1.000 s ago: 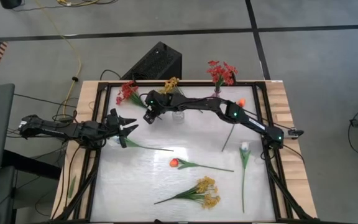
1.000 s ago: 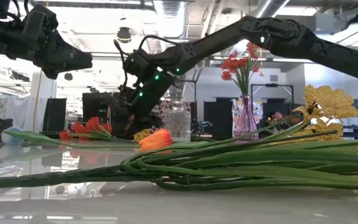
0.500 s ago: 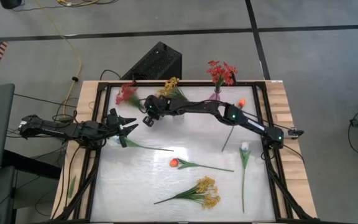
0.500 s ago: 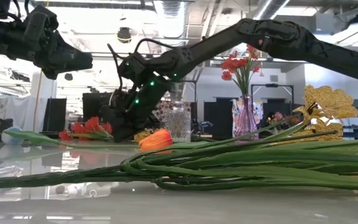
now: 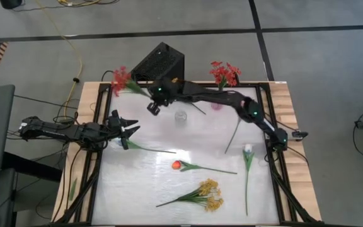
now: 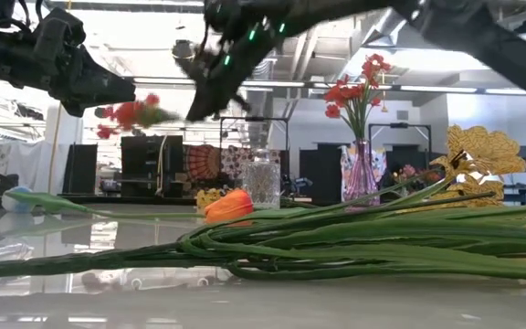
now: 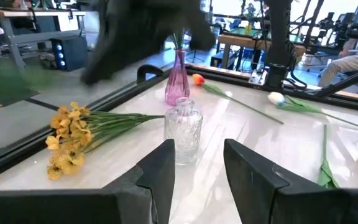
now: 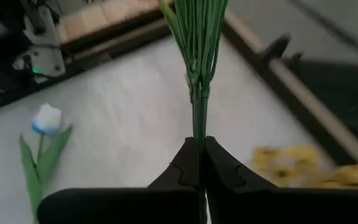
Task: Sort flowers into vase by color
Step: Put the red flower into the pink flower vase
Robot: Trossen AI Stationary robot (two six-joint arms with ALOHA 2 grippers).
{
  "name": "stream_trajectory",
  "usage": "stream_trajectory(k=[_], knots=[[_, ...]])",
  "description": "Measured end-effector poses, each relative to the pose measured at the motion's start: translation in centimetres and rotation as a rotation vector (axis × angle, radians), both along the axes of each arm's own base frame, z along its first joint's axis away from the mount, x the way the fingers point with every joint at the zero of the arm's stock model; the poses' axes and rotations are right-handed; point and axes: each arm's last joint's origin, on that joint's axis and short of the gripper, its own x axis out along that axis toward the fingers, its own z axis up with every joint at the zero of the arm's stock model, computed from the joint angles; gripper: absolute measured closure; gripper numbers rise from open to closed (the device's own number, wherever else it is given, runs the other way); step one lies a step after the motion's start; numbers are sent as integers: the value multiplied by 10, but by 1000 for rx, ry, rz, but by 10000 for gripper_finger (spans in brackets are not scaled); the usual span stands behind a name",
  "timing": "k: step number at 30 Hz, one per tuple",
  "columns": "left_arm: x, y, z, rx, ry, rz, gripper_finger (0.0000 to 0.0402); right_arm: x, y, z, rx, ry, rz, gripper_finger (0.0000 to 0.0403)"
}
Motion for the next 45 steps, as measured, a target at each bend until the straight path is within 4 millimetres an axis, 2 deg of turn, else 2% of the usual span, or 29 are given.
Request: stream_trajectory(k=[5,7,9,11,14,17,19,21,23,26,33,37,40,45], knots=[[1,-2,0,-6,1,-72,276,-37,25,49,-84,-74,45,375],[1,-3,0,-10,1,-103,276,-60,35,56,-105,-136,46,375],[1,-3,0,-17,0,-123,276,-88,45,56,-117,-258,31,375],[1,-4,0,-35,-7,-135,276,-117,55,46,-109,-454,18,375],[3,-4,0,-48,-83,-140,276,-153,73,15,-53,-757,43,375],[3,-5,-5,-35,-217,-157,276,-176,92,-21,-10,-951,90,375],[5,-5,-1,-24,-248,-172,276,-183,104,-37,2,-1066,127,375],[7,-6,1,-24,-281,-178,276,-184,115,-45,10,-1166,162,375],[9,-6,4,-22,-317,-196,276,-176,124,-54,10,-1216,192,375],[14,-8,7,0,-345,-247,276,-152,136,-68,23,-1186,230,375],[36,-14,5,18,-305,-329,276,-99,156,-71,44,-1243,351,375],[50,-16,3,11,-308,-357,276,-83,158,-69,45,-1277,382,375],[59,-17,-1,-1,-290,-355,276,-74,158,-81,55,-1233,377,375],[73,-21,-2,3,-284,-401,276,-70,155,-88,51,-1229,363,375]])
